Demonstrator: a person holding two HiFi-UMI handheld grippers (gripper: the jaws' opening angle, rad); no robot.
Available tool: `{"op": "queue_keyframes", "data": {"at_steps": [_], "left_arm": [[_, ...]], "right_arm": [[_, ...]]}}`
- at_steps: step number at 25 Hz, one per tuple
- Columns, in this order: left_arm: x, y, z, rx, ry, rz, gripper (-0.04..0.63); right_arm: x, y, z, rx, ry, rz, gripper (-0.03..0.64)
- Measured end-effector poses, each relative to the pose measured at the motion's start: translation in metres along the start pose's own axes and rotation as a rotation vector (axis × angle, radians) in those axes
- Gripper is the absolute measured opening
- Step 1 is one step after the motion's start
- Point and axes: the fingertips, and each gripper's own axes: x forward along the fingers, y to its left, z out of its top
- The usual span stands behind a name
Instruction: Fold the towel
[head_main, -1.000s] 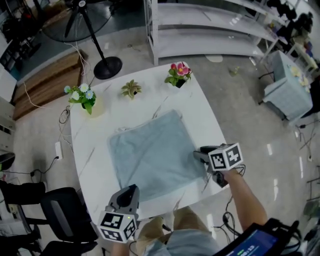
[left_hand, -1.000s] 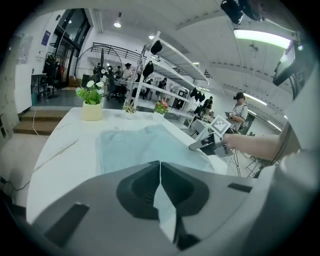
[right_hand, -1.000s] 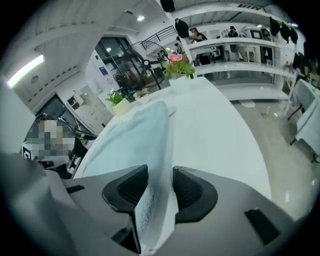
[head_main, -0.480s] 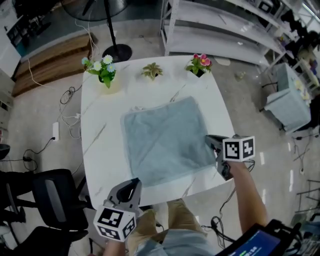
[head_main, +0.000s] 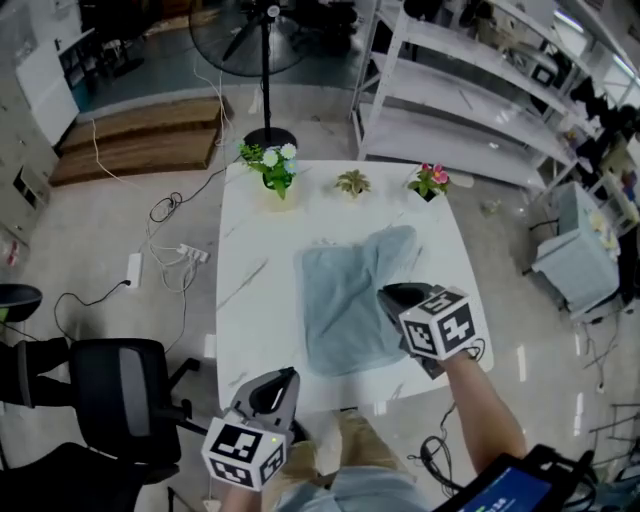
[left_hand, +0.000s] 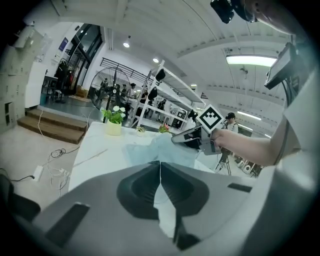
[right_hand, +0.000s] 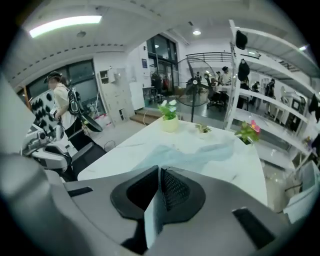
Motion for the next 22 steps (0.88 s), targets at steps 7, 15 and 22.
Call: {"op": "queue_keyframes", "data": {"at_steps": [7,15,22], "left_arm": [[-0.041,0.022,-0.011,-0.035,-0.015,0.028,0.009],[-0.057,0.045,-0.038,-0.091,0.033,0.068,0.009],[-0.053,0.047,-0.043,-0.097,0.057,0.07,0.009]], "right_arm": [[0.064,0.078,-0.006,-0.171,0.095,0.018,0.035],[0.121,0.103,-0.05,-0.188,0.198,0.053,0.035],[0.136,0.113,-0.063,-0.162,0.205,0.093,0.051]]}}
